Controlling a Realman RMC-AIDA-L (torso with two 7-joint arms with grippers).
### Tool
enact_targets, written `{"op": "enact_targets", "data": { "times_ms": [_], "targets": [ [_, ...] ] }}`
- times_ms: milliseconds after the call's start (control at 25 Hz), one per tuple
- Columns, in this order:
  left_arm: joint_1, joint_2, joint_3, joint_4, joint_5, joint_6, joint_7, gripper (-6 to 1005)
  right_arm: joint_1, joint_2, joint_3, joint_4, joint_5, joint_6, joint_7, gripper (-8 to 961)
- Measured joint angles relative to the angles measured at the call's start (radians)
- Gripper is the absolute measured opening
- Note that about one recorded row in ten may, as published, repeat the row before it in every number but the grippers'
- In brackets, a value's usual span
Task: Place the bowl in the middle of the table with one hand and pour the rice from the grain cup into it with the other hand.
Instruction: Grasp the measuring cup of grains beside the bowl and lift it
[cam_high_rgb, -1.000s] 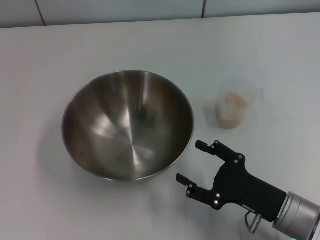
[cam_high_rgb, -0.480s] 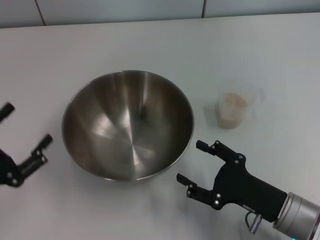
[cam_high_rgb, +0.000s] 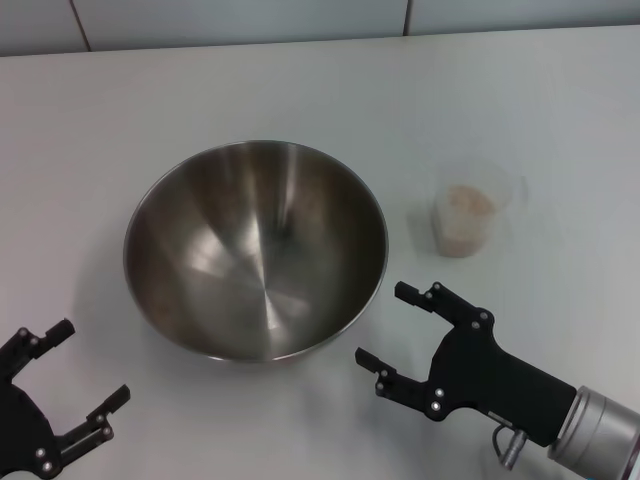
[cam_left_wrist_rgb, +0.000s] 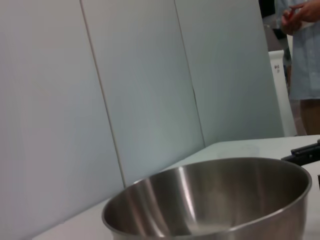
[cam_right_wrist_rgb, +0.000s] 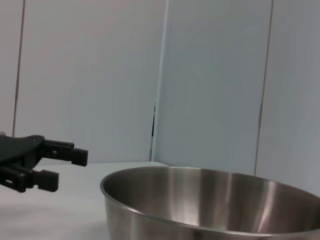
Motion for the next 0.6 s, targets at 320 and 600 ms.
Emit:
{"op": "enact_targets", "data": {
  "times_ms": [320, 600],
  "targets": [
    [-0.015, -0.001, 0.010, -0.017, 0.013, -0.015, -0.002, 832, -0.022, 0.002, 0.032, 0.000, 0.002, -0.008, -0.003, 799],
    [-0.021, -0.004, 0.016, -0.019, 0.014, -0.028, -0.003, 832, -0.094, 0.004, 0.217, 0.000, 0.003, -0.003, -0.008, 799]
  ]
}}
